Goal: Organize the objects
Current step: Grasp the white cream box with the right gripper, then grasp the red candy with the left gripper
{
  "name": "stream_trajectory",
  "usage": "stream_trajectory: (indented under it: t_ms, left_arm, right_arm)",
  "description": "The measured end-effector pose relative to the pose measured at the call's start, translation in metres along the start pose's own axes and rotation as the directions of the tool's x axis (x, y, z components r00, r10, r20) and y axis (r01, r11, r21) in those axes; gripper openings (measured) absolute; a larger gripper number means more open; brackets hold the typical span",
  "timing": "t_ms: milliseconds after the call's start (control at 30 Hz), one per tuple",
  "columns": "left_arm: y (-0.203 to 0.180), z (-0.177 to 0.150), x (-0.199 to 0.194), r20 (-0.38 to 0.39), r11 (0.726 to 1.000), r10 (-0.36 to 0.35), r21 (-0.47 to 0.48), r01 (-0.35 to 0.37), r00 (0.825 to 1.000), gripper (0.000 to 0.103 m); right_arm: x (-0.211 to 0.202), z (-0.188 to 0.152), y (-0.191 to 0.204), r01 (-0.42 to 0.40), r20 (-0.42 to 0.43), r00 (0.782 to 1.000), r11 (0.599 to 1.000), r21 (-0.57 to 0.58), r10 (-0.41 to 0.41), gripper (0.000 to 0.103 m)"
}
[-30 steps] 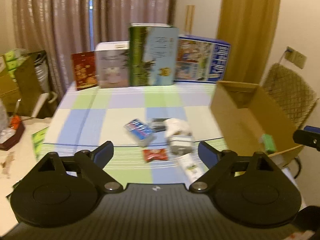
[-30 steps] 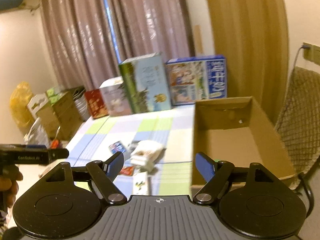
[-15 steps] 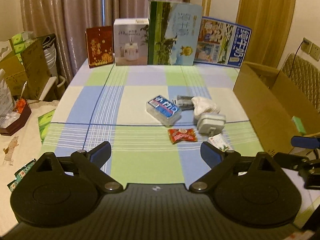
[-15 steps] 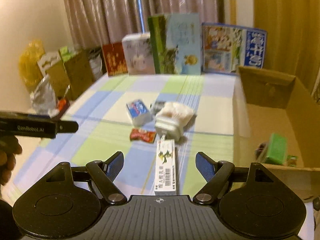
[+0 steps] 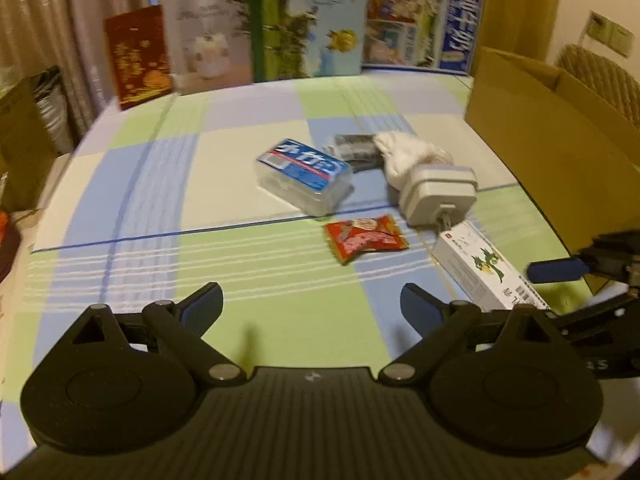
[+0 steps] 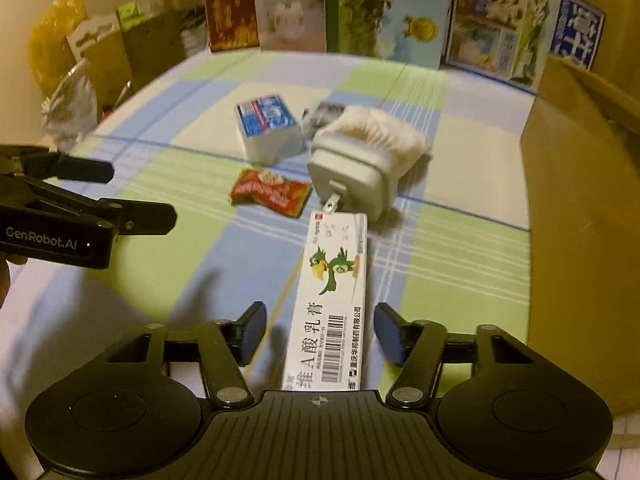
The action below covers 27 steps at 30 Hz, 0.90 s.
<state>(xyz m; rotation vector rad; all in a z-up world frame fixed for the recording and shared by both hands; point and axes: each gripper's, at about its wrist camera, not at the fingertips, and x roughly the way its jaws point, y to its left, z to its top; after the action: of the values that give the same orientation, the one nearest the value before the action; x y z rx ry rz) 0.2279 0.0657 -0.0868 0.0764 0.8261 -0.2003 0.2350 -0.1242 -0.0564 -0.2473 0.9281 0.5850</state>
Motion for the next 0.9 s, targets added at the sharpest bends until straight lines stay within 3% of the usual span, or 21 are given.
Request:
stream_trajectory:
  t_ms: [100, 333, 533, 700, 800, 900]
  left_arm:
    - [-0.003, 0.003, 0.016, -0.015, 0.999, -0.025, 0.043, 0.026, 1.000, 0.093]
    - [-0.014, 0.011, 0.044, 0.011, 0.974, -0.094, 0.208, 0.090, 0.996, 0.089]
    - [-0.019, 0.020, 0.066, 0.010, 0.952, -0.128, 0.280, 0.121, 0.992, 0.081]
    - [-0.029, 0.025, 0.088, -0.005, 0.918, -0.150, 0.371, 0.142, 0.989, 0.076]
    - [-0.031, 0.029, 0.094, 0.001, 0.915, -0.164, 0.374, 0.152, 0.986, 0.074]
    - [-0.031, 0.031, 0.096, -0.023, 0.921, -0.197, 0.339, 0.193, 0.980, 0.052]
  right_arm:
    - [0.011, 0.003, -0.004, 0.008, -0.024, 1.000, 1.000, 0.013, -0.008, 0.036]
    - [0.022, 0.018, -0.020, 0.037, 0.003, 0.999, 0.996, 0.080, -0.037, 0.036]
    - [0.020, 0.020, -0.038, 0.073, 0.000, 0.997, 0.986, 0.149, -0.074, 0.036]
    - [0.016, 0.017, -0.043, 0.079, -0.002, 0.997, 0.981, 0.177, -0.080, 0.036]
    - [0.015, 0.016, -0.044, 0.081, -0.001, 0.997, 0.980, 0.179, -0.083, 0.036]
    - [0.015, 0.014, -0.042, 0.084, 0.001, 0.996, 0.981, 0.176, -0.086, 0.036]
